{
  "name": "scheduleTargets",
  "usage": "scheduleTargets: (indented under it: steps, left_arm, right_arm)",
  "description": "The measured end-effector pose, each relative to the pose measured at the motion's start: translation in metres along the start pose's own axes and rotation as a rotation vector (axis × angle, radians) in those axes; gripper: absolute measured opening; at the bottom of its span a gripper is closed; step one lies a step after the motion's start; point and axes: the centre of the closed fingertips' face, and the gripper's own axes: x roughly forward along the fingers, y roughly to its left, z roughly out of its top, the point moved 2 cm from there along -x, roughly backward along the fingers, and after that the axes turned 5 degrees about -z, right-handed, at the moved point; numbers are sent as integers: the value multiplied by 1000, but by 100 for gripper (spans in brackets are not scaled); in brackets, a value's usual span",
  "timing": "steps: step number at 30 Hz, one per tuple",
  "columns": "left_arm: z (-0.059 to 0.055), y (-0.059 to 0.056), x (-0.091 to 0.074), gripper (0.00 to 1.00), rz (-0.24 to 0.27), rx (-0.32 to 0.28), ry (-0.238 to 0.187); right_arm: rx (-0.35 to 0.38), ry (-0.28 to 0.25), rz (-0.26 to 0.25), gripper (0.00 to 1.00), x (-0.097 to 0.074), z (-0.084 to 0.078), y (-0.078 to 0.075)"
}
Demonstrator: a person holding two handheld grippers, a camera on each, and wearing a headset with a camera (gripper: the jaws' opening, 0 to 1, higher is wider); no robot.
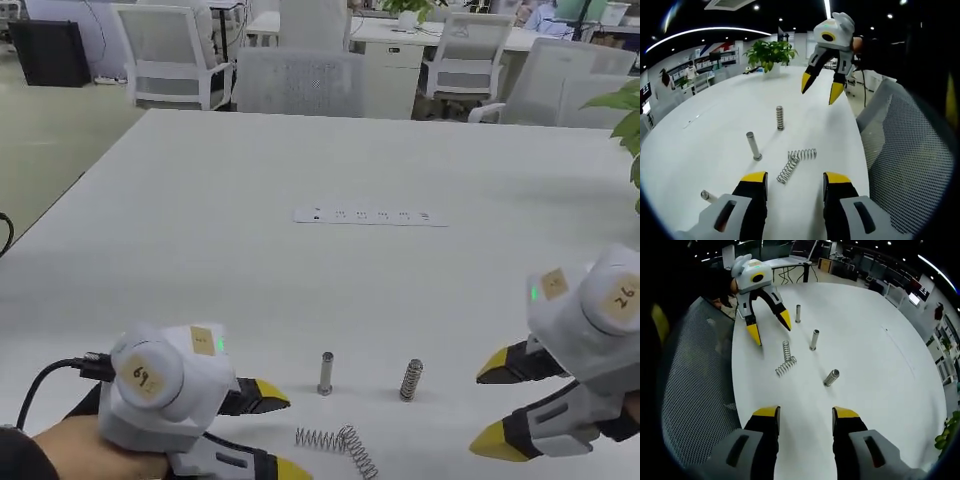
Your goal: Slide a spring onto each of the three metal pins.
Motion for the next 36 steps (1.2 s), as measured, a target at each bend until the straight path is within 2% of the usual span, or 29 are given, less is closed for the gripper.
scheduleTargets:
  steps: [10, 13, 18, 25, 36]
  left_arm:
    - [-3, 7, 8, 31, -3, 21, 22]
    - [-4, 8, 11, 28, -4, 25, 29]
    - [-6, 9, 13, 25, -8, 26, 39]
    - [-7, 9, 15, 24, -11, 26, 50]
    - [-8, 10, 17, 21, -14, 36, 64]
  right_arm:
    - [22, -14, 27, 40, 4, -2, 10]
    - [39, -45, 44, 41, 4, 0, 14]
    - [42, -51, 53, 42, 6, -5, 18]
    - [69, -152, 89, 48, 7, -7, 26]
    - [112, -237, 87, 65, 9, -11, 26]
